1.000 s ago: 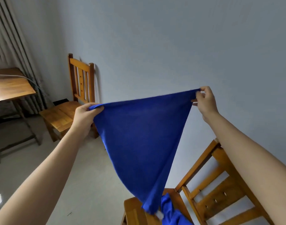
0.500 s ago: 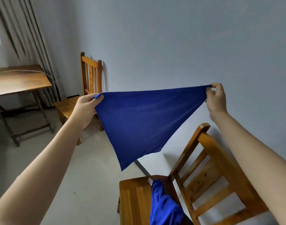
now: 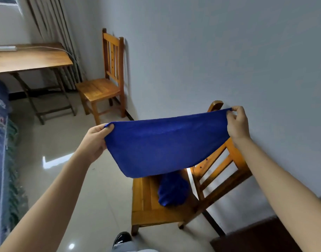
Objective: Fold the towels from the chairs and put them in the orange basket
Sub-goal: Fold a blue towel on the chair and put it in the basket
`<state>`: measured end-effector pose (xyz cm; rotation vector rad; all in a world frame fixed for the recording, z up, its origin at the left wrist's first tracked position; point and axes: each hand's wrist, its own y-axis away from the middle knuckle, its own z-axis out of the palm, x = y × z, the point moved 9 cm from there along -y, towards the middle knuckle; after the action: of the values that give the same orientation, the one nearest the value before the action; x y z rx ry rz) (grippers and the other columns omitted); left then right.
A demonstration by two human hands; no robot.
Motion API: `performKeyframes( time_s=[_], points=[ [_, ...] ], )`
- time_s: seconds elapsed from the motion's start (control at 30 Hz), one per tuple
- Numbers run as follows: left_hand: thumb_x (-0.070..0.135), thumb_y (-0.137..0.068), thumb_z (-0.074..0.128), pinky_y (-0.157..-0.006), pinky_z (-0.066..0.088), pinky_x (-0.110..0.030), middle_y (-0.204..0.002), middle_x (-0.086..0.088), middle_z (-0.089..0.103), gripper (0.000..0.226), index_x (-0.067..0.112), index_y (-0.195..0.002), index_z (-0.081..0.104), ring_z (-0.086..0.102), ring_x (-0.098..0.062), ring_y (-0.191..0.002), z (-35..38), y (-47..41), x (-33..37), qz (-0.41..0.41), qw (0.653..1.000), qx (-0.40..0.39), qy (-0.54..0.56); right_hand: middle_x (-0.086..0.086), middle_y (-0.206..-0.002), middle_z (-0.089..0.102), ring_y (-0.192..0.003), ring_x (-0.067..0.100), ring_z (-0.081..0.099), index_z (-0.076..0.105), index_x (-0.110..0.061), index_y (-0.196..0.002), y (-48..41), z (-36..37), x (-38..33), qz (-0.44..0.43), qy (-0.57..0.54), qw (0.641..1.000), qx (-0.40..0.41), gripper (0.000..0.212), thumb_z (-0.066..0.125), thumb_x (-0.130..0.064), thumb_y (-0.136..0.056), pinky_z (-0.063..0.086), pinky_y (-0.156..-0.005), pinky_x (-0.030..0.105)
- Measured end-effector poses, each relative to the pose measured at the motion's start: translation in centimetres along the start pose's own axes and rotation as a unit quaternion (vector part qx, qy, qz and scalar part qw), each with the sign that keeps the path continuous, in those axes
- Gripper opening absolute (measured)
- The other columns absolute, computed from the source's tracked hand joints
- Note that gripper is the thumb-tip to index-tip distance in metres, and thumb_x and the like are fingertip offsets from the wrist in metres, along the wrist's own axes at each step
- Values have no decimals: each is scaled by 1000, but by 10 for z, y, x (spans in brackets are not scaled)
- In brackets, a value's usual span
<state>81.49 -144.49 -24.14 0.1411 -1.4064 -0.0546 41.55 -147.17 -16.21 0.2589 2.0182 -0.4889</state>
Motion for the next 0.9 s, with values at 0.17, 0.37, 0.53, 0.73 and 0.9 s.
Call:
performKeyframes(
  time_s=[0.17, 0.37, 0.53, 0.73, 0.9],
  points=[
    [18, -96, 47, -61, 49, -27, -80, -6, 66, 19, 8, -93, 63, 59, -18, -71, -7, 19, -61, -77, 996, 33, -13, -3, -85, 49, -73, 10, 46, 45, -14, -108, 36, 10, 41, 39, 48, 998, -33, 14, 34, -16, -100, 40, -65, 23],
    [15, -97, 47, -67, 51, -34, -86, -13, 65, 18, 5, -97, 62, 59, -24, -75, -15, 56, -179, -208, 975, 40, -69, 10, -105, 55, -90, 19, 50, 46, -5, -121, 93, 27, 157, 155, 139, 973, -96, 26, 36, -16, -100, 41, -77, 32],
    [13, -97, 47, -66, 50, -35, -86, -10, 64, 15, 9, -95, 61, 59, -24, -76, -14, 86, -237, -286, 954, 55, -74, 17, -112, 53, -91, 21, 47, 46, -2, -121, 136, 27, 214, 232, 179, 948, -128, 26, 36, -13, -100, 39, -74, 32],
    [12, -95, 50, -66, 49, -33, -88, -10, 64, 12, 7, -97, 61, 58, -23, -77, -21, 90, -259, -314, 945, 90, -28, 19, -117, 53, -92, 20, 47, 45, -2, -122, 142, 37, 231, 253, 188, 940, -131, 26, 37, -13, -100, 43, -75, 32],
    [11, -95, 51, -63, 47, -33, -86, -10, 63, 13, 10, -87, 61, 57, -24, -76, -35, 73, -267, -322, 938, 127, 4, 18, -114, 55, -91, 20, 48, 46, -3, -120, 119, 65, 221, 236, 208, 939, -141, 26, 37, -15, -100, 43, -75, 32]
  ],
)
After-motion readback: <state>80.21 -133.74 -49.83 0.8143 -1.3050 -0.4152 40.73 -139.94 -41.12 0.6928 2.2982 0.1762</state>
